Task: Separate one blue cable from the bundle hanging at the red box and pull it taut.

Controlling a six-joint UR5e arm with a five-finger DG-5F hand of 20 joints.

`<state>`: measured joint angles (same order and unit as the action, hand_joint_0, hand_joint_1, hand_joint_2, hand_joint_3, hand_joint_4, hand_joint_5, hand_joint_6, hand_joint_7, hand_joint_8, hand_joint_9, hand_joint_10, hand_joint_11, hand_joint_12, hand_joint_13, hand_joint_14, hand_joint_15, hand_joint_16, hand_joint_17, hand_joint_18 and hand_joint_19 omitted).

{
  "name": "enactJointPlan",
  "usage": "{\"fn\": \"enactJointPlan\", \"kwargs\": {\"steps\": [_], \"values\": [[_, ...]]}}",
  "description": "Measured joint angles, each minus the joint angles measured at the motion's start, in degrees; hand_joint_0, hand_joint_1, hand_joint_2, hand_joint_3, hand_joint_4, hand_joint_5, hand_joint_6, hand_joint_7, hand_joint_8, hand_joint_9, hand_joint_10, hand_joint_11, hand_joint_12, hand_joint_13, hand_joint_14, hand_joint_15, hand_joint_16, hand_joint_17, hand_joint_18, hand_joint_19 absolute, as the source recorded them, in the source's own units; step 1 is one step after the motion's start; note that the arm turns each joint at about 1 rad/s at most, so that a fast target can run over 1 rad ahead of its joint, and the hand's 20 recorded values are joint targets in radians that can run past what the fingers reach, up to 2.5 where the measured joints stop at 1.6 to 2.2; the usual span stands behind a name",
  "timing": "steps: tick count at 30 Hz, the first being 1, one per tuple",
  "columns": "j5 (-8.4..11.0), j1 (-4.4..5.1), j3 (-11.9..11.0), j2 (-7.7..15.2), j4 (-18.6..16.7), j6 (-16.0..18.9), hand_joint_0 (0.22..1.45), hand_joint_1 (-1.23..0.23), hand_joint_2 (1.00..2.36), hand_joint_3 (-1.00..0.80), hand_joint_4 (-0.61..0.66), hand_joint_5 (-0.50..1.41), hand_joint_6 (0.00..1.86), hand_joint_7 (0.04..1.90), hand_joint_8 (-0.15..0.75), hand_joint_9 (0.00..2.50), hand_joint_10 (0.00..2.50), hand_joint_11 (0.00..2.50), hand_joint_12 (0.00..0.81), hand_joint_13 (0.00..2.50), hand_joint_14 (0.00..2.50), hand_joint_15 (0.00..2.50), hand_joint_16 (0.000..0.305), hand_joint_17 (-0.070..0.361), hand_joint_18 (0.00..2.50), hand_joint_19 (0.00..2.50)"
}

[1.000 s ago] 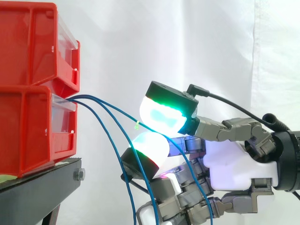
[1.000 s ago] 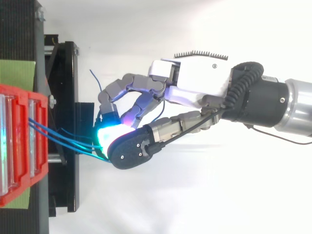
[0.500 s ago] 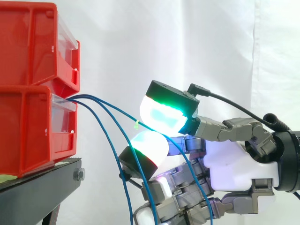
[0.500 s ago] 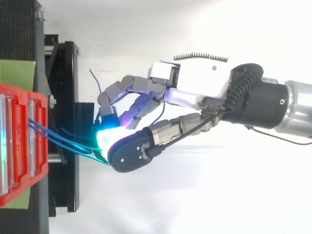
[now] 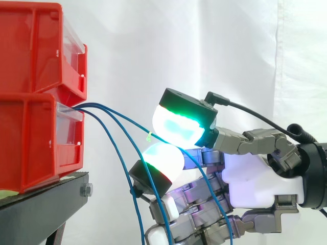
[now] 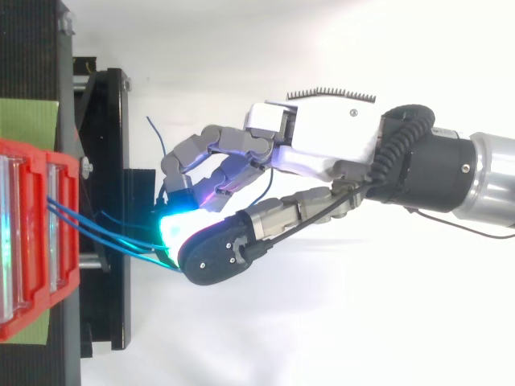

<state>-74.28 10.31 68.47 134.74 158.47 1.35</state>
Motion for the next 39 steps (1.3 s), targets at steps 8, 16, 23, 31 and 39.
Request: {"fn": "enactJointPlan", "kwargs": {"steps": [8,16,23,31,39], "values": [[0.01,0.05,0.02,0.0,0.0,-0.03,0.82,-0.79,1.02,-0.26,0.02,-0.3,0.95,1.21,0.152,0.77,0.01,1.21,0.26,0.83,0.02,0.64,0.034,0.077,0.54,0.58],[0.01,0.04,0.02,0.0,0.0,-0.03,0.82,-0.78,1.02,-0.26,0.03,-0.3,0.95,1.21,0.16,0.77,0.02,1.18,0.26,0.82,0.02,0.62,0.034,0.076,0.54,0.57],[0.01,0.03,0.06,0.0,0.0,-0.03,0.82,-0.78,1.02,-0.26,0.03,-0.3,0.95,1.22,0.165,0.77,0.02,1.18,0.261,0.82,0.02,0.63,0.033,0.074,0.54,0.57],[0.01,0.03,0.06,0.0,0.0,-0.03,0.82,-0.77,1.02,-0.24,0.03,-0.3,0.95,1.22,0.16,0.76,0.02,1.18,0.265,0.81,0.02,0.61,0.033,0.074,0.53,0.57],[0.01,0.04,0.08,0.0,0.0,-0.03,0.81,-0.76,1.02,-0.25,0.03,-0.3,0.95,1.22,0.159,0.79,0.02,1.18,0.267,0.83,0.02,0.62,0.032,0.073,0.54,0.58]]}}
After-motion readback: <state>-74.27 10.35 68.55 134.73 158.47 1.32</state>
